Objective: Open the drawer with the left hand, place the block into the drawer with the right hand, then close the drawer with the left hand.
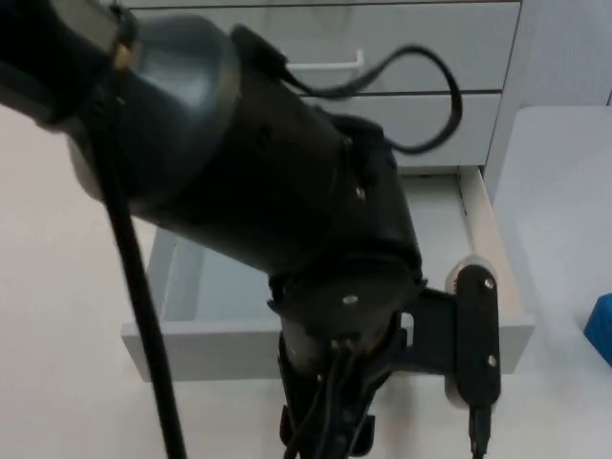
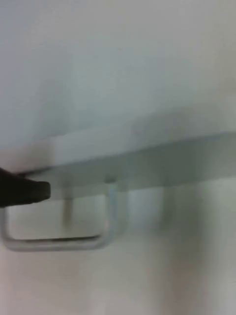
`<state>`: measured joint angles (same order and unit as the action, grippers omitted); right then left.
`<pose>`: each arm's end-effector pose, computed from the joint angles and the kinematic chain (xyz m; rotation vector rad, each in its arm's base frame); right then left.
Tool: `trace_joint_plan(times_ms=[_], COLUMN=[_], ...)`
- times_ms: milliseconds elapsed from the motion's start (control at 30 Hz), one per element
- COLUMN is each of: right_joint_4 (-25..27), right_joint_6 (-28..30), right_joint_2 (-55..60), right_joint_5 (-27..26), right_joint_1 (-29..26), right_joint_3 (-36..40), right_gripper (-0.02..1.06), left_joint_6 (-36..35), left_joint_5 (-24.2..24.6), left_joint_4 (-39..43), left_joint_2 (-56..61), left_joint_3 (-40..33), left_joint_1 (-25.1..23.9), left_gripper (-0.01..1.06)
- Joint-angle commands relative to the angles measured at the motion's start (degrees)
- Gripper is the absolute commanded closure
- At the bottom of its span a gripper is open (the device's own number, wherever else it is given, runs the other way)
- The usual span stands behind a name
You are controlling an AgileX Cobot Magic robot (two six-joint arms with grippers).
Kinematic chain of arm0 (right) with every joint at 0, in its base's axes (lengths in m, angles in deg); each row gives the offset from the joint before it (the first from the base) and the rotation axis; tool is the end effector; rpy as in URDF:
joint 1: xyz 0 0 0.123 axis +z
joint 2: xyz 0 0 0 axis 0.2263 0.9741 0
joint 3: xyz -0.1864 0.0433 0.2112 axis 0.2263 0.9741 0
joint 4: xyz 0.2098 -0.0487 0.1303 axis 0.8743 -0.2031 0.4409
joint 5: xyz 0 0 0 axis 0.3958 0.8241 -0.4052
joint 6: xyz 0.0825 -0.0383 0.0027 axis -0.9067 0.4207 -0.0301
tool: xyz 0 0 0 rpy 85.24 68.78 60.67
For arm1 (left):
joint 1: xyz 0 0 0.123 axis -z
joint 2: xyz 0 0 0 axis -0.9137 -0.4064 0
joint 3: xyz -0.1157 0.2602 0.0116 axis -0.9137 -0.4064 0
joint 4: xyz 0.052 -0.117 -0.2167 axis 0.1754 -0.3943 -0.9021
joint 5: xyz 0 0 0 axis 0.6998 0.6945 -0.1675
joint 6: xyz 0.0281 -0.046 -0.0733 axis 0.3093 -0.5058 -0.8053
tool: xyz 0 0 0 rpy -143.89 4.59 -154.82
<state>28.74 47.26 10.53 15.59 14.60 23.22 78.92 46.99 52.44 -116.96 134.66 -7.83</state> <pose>0.1601 0.0063 0.2845 -0.0592 2.4447 0.0331 0.2038 -0.2790 0.1186 2.1084 1.9522 0.3644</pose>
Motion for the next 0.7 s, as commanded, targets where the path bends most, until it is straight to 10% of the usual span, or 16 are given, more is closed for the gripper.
trace_joint_plan(times_ms=[0,667], right_joint_4=[-0.1,-0.1], right_joint_6=[0.0,0.0], right_joint_2=[-0.2,-0.2], right_joint_5=[0.0,0.2], right_joint_1=[-0.3,-0.3], right_joint_3=[-0.2,-0.2], right_gripper=[0.00,0.00], left_joint_6=[0.0,0.2], left_joint_5=[1.9,2.7], left_joint_4=[0.2,-12.4], left_joint_2=[2.1,20.1], left_joint_3=[-0.1,-0.1], left_joint_1=[0.1,-0.3], left_gripper=[0.39,0.39])
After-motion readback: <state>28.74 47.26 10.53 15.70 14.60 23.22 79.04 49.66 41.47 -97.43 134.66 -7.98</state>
